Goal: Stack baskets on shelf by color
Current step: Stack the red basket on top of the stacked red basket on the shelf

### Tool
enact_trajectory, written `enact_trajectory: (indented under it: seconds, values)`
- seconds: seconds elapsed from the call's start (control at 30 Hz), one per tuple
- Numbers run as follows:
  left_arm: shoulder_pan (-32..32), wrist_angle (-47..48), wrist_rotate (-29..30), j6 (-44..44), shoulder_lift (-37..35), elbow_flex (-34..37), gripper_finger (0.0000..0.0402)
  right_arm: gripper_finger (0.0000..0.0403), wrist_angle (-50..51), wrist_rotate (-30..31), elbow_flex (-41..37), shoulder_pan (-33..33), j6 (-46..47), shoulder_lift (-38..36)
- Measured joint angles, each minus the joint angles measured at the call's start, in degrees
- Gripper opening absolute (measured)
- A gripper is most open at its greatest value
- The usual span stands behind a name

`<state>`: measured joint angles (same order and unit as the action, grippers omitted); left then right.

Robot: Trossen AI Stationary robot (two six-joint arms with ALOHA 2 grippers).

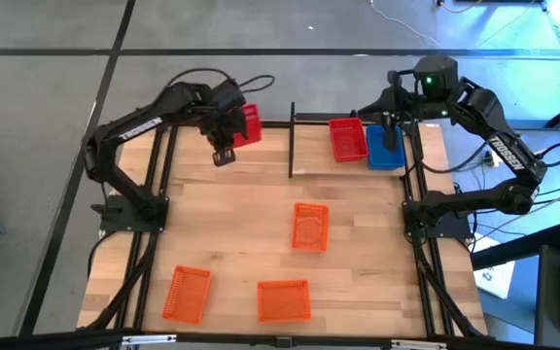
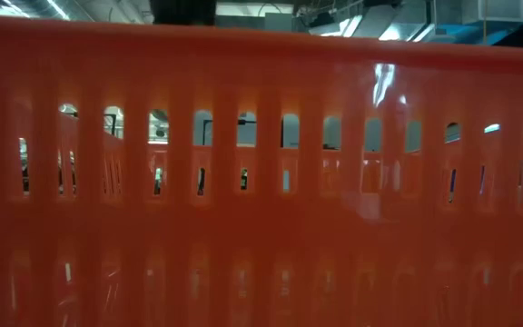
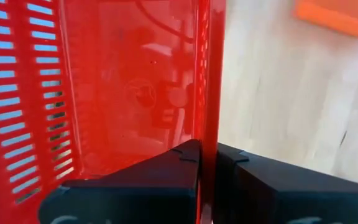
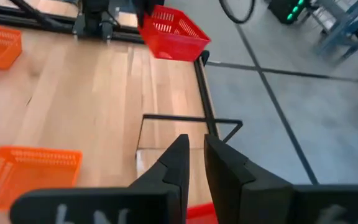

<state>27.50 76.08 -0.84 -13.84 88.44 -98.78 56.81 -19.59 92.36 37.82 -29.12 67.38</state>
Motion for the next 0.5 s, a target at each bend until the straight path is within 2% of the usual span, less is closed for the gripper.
enact_trajectory:
  seconds: [0.17,0.3,0.5]
  values:
    - [-7.2,-0.2,4.1,-9.3,0.5,-7.3,0.0,0.005,-3.2,0.0,0.0,0.0,0.1,1.1]
    - [-12.7,-1.1,7.9,-15.7,0.4,-8.5,0.0,0.005,-5.3,-1.5,0.0,0.0,-2.8,2.5]
    - [-14.5,-1.1,6.6,-18.2,0.5,-8.5,0.0,0.0063,-7.4,-7.5,0.0,-2.4,-8.1,4.6]
